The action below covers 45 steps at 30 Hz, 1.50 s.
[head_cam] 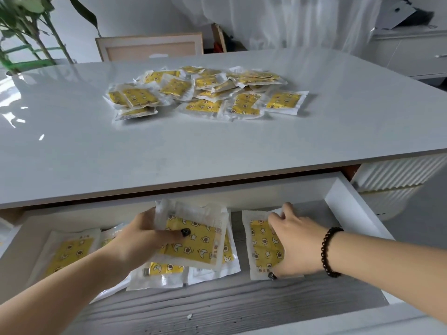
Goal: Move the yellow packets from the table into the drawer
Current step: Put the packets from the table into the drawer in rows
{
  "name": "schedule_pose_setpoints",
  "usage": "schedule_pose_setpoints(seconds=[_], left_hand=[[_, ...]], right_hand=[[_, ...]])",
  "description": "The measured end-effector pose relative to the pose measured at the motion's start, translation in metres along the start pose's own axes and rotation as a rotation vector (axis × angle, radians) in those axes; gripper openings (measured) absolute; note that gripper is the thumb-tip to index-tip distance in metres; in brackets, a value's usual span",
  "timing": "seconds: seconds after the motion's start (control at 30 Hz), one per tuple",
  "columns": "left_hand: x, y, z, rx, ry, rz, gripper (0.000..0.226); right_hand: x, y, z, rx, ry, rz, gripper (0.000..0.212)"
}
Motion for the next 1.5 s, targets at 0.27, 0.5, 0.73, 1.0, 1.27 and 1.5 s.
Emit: schedule_pose_setpoints(seconds=[0.27,0.5,0.73,1.0,1.27,1.5], left_hand=[[-0.002,-0.003,-0.003,-0.012,0.012,0.012,0.029],[0.001,0.001,-0.002,0.022,-0.008,0.018,0.026],[0.009,0.01,0.0,0.09,-0.031,-0.028,0.052],[0.058,0.034,-0.009,0.176,-0.126,-0.133,0.033],[0.088,0.067,-0.032,0.308,-0.063,-0.053,0.022],[0.105,0.06,-0.038,0.477,-0.049,-0.263,0.04]], right_hand=[[0.001,0.005,-0.016,0.032,0.118,-0.248,0.064],[0.001,0.0,-0.021,-0.031,0.16,-0.286,0.059],[-0.025,0.006,-0.01,-0.083,0.217,-0.296,0.043],[-0.037,-0.002,-0.006,-0.156,0.087,-0.999,0.03],[-0.038,0.03,-0.011,-0.056,0.078,-1.153,0.029],[-0.046,0.066,-0.002,0.232,0.016,-0.711,0.054]])
Point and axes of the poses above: each hand's wrist, its own z-axis away from the middle knuckle, its own x-axis out of the palm, y = z × x, the point moved 6 cm from there along -z, towards the middle knuckle, and after that the axes turned 2 degrees about z, right-handed, at the moved point
